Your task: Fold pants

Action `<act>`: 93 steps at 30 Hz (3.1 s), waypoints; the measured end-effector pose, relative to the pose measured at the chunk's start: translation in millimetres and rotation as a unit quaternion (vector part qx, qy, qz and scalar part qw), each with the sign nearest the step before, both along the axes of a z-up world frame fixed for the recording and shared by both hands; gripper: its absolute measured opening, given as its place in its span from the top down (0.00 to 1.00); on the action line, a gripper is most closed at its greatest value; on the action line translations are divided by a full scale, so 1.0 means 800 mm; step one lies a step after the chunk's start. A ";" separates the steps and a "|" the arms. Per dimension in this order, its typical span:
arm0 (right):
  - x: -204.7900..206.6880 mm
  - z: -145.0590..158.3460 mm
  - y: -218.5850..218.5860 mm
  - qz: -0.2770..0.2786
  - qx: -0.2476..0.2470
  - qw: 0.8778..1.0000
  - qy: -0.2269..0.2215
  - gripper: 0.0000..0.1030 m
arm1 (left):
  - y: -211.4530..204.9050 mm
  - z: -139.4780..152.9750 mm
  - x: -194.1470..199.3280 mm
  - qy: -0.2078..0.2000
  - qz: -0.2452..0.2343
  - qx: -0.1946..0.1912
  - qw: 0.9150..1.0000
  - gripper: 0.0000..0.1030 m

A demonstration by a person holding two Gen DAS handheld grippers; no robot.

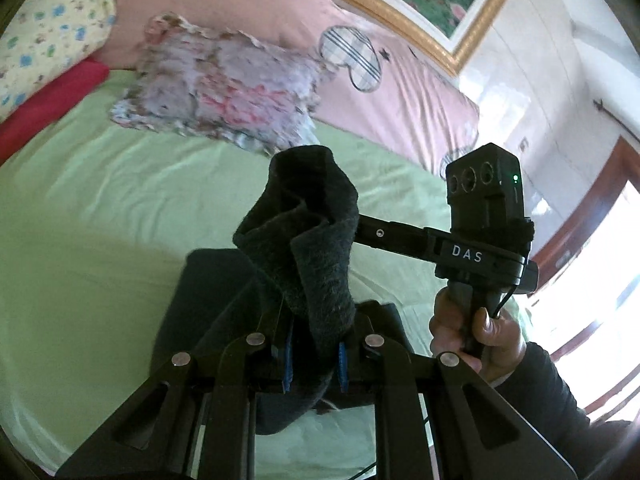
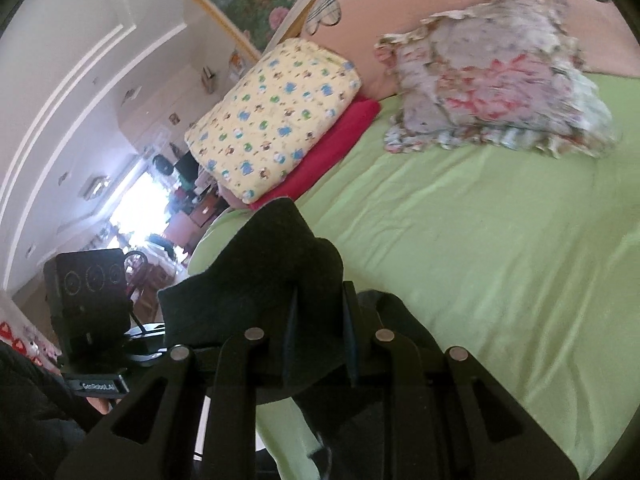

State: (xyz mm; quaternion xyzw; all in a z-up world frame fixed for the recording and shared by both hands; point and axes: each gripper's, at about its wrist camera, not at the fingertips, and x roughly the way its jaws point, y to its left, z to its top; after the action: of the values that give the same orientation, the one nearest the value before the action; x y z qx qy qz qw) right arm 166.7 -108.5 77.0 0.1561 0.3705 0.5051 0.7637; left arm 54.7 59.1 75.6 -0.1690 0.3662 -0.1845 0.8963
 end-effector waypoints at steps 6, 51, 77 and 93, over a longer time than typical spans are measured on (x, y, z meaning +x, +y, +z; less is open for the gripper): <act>-0.008 -0.027 -0.041 -0.028 0.010 0.999 0.018 0.79 | -0.039 -0.009 0.004 0.009 -0.024 0.028 0.999 0.85; -0.121 -0.047 -0.181 -0.298 -0.031 0.953 0.049 0.21 | -0.096 -0.044 0.000 0.024 -0.110 0.052 0.992 0.34; -0.151 -0.046 -0.103 -0.341 -0.101 0.933 0.055 0.07 | 0.057 -0.057 0.020 0.051 0.040 0.041 0.997 0.22; -0.147 -0.073 -0.097 -0.346 -0.113 0.927 0.090 0.07 | 0.073 -0.083 0.038 0.085 0.048 0.025 0.995 0.22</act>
State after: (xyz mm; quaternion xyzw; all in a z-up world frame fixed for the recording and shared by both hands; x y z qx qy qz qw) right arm 48.9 -185.8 18.5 0.2325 0.4152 0.1477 0.8670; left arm 85.3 117.3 9.6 -0.1792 0.4374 -0.1169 0.8734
